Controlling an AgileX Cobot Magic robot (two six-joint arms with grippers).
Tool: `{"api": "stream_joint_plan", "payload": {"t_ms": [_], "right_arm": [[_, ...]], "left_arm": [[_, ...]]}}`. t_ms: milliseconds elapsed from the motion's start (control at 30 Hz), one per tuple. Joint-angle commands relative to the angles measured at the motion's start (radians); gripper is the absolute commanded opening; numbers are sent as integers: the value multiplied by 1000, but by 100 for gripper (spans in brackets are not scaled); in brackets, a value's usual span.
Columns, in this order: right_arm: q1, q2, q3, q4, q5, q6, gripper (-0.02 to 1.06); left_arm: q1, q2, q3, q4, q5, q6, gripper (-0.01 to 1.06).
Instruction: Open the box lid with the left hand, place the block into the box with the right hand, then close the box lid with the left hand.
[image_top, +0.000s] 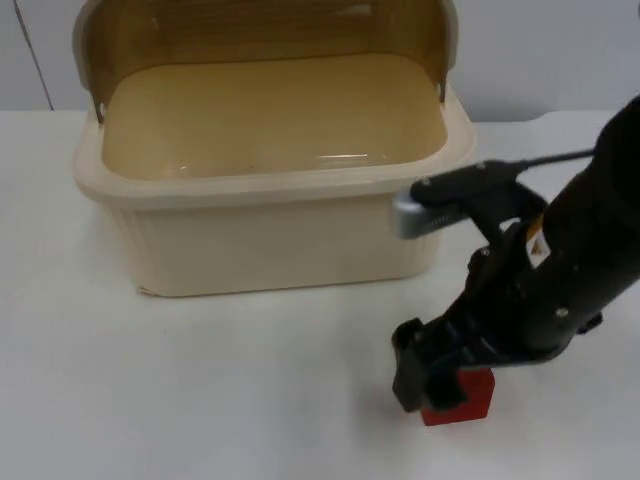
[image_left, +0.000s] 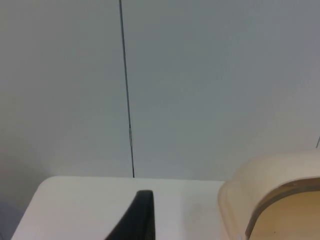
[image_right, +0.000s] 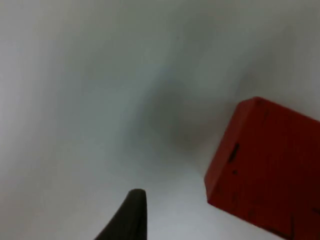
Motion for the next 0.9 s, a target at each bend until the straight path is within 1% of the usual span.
{"api": "stream_joint_plan", "payload": {"t_ms": [0, 33, 67, 133, 267, 500, 633, 700, 733, 767, 800, 833, 867], "right_arm": [[2, 16, -4, -29, -33, 48, 105], [2, 21, -4, -52, -43, 70, 105], [2, 21, -4, -52, -43, 70, 105], [2, 24, -4, -81, -71, 112, 105], [0, 38, -4, -81, -115, 118, 105], [0, 130, -4, -77, -208, 151, 105], [0, 130, -4, -77, -214, 151, 104], [0, 130, -4, -77, -214, 151, 98], [0, 130, -4, -77, -214, 151, 98], [0, 130, -4, -77, -212, 151, 89], [0, 130, -4, -77, -205, 160, 76], [0, 130, -4, -77, -192, 171, 56], [0, 130, -4, -77, -187, 173, 39]], "left_arm": [[-7, -5, 2, 5, 1, -7, 105], [-7, -5, 2, 5, 1, -7, 105], [-7, -5, 2, 5, 1, -7, 105], [-7, -5, 2, 5, 1, -7, 105], [-7, -5, 2, 5, 1, -7, 105], [-7, -5, 2, 8, 1, -7, 105], [-7, -5, 2, 8, 1, -7, 105], [-7, -5, 2, 8, 1, -7, 105], [-7, -5, 2, 8, 1, -7, 105], [-7, -5, 2, 8, 1, -7, 105], [-7, -5, 2, 8, 1, -7, 105], [-7, -5, 2, 8, 1, -7, 105], [-7, -5, 2, 8, 1, -7, 105]]}}
